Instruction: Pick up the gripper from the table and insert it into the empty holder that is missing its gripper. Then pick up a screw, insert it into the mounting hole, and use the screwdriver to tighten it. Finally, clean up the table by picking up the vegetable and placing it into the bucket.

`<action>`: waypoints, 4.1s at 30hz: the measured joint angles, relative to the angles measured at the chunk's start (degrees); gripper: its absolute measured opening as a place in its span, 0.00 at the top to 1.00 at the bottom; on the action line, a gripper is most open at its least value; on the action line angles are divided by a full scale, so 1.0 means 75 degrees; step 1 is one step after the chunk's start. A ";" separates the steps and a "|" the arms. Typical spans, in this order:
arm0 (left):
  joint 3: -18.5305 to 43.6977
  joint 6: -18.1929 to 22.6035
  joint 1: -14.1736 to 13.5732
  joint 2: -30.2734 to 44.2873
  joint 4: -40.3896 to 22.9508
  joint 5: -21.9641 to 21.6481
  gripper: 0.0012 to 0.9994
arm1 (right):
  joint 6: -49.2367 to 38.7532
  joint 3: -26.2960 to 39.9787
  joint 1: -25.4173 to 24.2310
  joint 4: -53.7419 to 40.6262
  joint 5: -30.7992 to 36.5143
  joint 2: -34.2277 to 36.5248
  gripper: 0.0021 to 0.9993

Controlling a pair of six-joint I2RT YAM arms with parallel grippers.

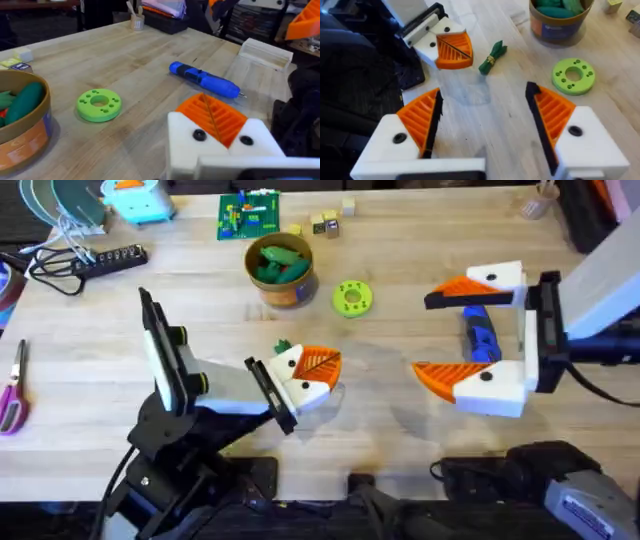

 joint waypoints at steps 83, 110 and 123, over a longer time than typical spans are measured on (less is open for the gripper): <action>0.0000 -0.0001 0.0000 0.0000 0.0000 0.0000 0.99 | 0.2217 0.0789 -0.2471 0.1118 0.6171 0.4831 0.98; 0.0000 -0.0002 0.0000 0.0000 0.0000 0.0000 0.99 | 0.6620 -0.2489 0.0552 1.2388 0.1843 0.1028 0.98; 0.0000 0.0001 0.0000 0.0000 0.0000 0.0000 0.99 | 0.7044 -0.2320 0.3419 1.4164 0.2461 0.1411 0.98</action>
